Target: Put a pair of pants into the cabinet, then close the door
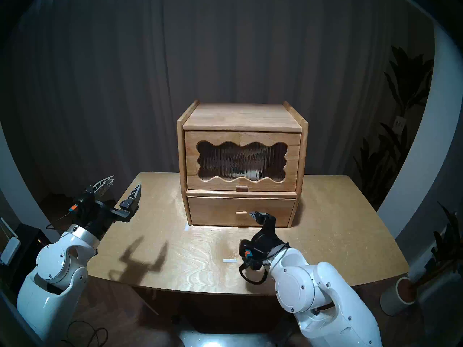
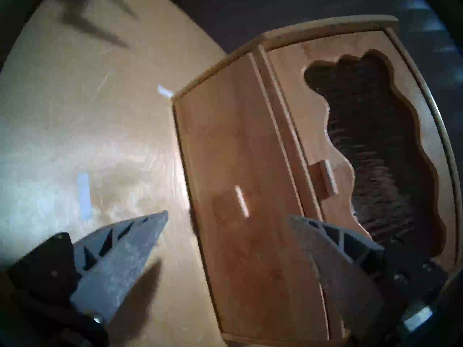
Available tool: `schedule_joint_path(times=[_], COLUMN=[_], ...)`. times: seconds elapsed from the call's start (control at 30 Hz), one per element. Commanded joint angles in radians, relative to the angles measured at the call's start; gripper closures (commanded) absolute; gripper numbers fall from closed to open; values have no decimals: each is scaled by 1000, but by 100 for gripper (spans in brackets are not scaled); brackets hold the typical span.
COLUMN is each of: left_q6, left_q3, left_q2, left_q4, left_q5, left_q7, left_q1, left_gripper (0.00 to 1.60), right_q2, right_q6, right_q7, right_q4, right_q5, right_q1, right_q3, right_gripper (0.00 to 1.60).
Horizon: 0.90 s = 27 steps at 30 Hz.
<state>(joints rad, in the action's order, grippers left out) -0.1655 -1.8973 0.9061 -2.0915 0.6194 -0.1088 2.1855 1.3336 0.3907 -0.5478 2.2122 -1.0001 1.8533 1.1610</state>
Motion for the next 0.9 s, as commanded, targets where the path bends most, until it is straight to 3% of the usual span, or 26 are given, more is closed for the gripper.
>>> schedule_joint_path(times=[0.0,0.2,0.5,0.87], left_q6=[-3,-3,-3,-3], left_q3=[-3,-2,-1,-1], left_q2=[-2,-2,-2,-3], left_q4=[-8,-6,-3,0], left_q5=[0,0,0,0], left_q7=[-1,0,0,-1], left_q1=[-5,-5,-5,-6], left_gripper=[0,0,0,0], right_q2=[114,151,198,253], right_q6=[30,58,98,144], right_q7=[26,64,118,172], right_q4=[113,162,201,164], right_q5=[144,242,356,480], right_q1=[-45,-69,-89,-90], right_q3=[103,239,389,576], right_gripper=[0,0,0,0])
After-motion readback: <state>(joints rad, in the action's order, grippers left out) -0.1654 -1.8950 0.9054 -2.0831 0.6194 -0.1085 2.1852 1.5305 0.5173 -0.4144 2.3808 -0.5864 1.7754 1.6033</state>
